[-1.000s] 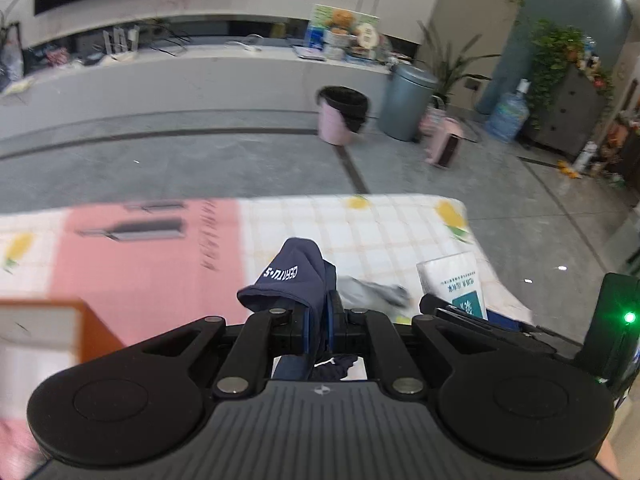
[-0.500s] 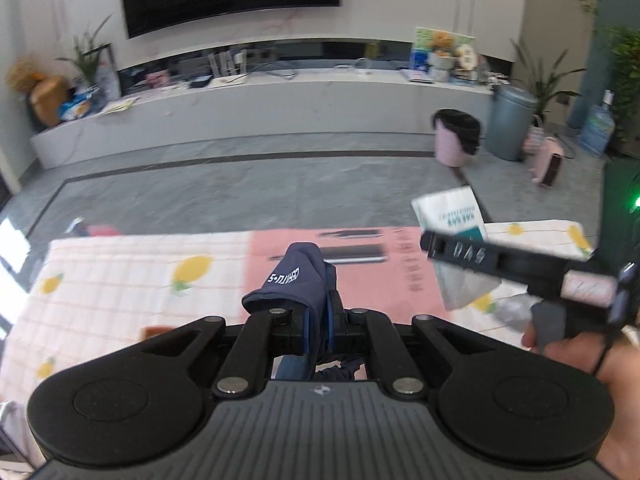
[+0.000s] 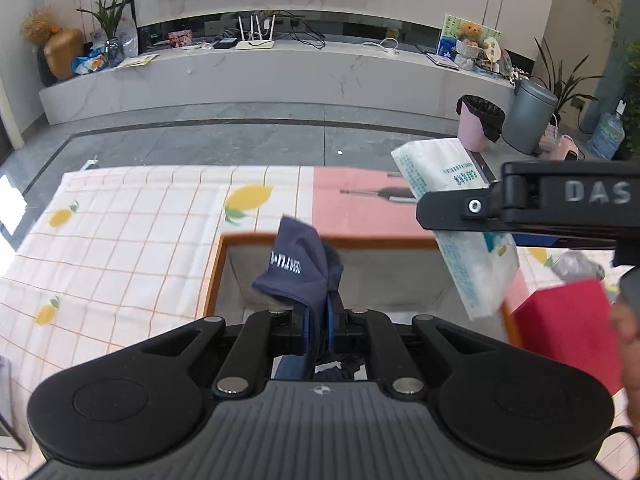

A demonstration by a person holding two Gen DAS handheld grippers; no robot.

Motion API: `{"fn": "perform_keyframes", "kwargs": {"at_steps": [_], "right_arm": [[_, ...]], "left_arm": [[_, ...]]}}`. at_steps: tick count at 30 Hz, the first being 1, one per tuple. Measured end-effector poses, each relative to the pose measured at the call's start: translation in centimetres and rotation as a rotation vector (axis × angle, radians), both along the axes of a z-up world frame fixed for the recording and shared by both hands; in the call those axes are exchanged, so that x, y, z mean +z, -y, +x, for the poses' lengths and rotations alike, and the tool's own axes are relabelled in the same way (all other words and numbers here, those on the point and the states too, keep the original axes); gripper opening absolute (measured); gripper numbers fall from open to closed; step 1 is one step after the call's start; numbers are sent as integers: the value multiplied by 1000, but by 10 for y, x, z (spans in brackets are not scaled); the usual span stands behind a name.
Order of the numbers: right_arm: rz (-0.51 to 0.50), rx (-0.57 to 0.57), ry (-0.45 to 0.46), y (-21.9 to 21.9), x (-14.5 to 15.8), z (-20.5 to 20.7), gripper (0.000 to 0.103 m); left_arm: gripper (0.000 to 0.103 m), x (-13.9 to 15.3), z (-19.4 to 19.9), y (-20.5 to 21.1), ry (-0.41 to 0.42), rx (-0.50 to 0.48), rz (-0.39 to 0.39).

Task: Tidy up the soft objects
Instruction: 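Lower both items into the white box and open both grippers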

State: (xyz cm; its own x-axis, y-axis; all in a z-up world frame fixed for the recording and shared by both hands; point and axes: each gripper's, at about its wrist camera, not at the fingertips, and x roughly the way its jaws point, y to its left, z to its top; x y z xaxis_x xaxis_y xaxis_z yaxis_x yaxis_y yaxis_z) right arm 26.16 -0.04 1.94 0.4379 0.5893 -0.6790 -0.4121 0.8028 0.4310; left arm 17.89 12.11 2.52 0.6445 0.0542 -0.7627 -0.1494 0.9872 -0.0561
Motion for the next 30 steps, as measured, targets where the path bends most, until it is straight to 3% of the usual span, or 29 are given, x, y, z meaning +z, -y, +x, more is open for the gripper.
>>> {"fn": "perform_keyframes", "kwargs": {"at_steps": [7,10,12,15,20,24,30], "right_arm": [[-169,57,-65,-32,-44,4,73],[-218,76,-31,-39,-52,5,73],[-227,71,-44,-42,-52,9,73],[-228,55,-58,-43,-52,12,73],[-290,47,-32,-52,-52,8,73],[-385,39,-10,-60,-53,6,73],[-408,57,-27,-60,-52,3,75]], "left_arm": [[11,-36,4,-16,-24,13,9],[21,-38,1,-26,-7,27,-23],[51,-34,-4,-30,24,19,-45],[62,-31,-11,-38,57,19,-89],[70,-22,-25,-45,80,6,-102],[70,-12,-34,-49,129,17,-104],[70,-9,-34,-63,135,58,-170]]}}
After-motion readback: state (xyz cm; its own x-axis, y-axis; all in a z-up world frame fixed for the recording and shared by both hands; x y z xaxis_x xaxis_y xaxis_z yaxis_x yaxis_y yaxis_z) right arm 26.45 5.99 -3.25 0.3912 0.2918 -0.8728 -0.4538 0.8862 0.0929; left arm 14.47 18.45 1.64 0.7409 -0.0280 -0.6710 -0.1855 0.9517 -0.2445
